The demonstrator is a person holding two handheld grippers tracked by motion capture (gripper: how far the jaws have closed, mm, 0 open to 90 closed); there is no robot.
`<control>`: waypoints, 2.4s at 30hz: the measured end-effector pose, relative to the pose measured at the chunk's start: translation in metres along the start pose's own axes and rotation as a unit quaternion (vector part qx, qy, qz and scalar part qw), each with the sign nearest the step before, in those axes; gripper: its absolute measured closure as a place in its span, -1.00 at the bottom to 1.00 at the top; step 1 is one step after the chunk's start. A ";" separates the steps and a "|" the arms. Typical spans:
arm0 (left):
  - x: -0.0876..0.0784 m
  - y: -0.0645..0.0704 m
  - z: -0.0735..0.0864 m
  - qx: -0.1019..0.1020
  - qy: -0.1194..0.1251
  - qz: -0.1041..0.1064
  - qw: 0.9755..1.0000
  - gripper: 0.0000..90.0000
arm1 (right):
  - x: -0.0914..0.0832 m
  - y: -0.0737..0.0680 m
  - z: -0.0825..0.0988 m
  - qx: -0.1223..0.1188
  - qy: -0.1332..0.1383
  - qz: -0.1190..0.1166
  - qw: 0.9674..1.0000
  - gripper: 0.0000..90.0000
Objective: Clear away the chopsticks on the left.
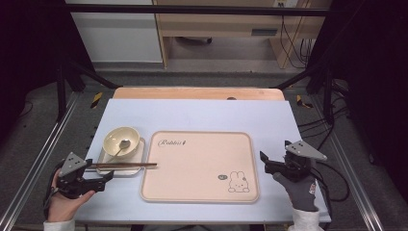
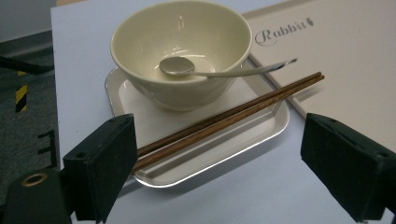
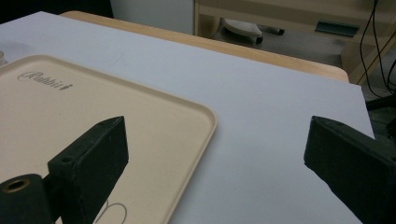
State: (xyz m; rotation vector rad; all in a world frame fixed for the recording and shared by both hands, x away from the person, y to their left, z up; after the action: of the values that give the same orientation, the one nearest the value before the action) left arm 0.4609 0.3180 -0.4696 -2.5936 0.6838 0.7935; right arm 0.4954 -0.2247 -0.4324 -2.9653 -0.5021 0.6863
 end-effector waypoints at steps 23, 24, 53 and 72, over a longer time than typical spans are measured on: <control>0.047 0.003 0.011 0.030 -0.037 -0.002 0.999 -0.01 | 0.006 -0.002 0.004 -0.011 -0.013 0.000 1.000 -0.85; 0.048 0.003 0.012 0.031 -0.039 0.000 0.999 0.04 | 0.006 -0.003 0.005 -0.010 -0.014 0.001 1.000 -0.84; 0.052 0.005 0.015 0.047 -0.054 0.009 0.997 0.56 | 0.008 -0.003 0.007 -0.015 -0.023 0.002 1.000 -0.84; 0.053 0.012 0.011 0.041 -0.053 0.019 0.998 0.80 | 0.008 -0.002 0.007 -0.016 -0.026 0.001 1.000 -0.84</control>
State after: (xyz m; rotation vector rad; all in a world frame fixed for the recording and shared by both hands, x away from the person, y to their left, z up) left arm 0.4878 0.2946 -0.5119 -2.4523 0.7193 0.8891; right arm 0.4980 -0.2200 -0.4418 -2.9853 -0.5170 0.7635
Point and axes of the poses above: each handheld gripper's, and its own axes: x roughly forward along the jaws, z roughly out of its underside, y roughly to its right, the point moved 8 cm from there along x, roughly forward along the jaws, and after that the axes turned 10 degrees about x, right-handed, at the moved point
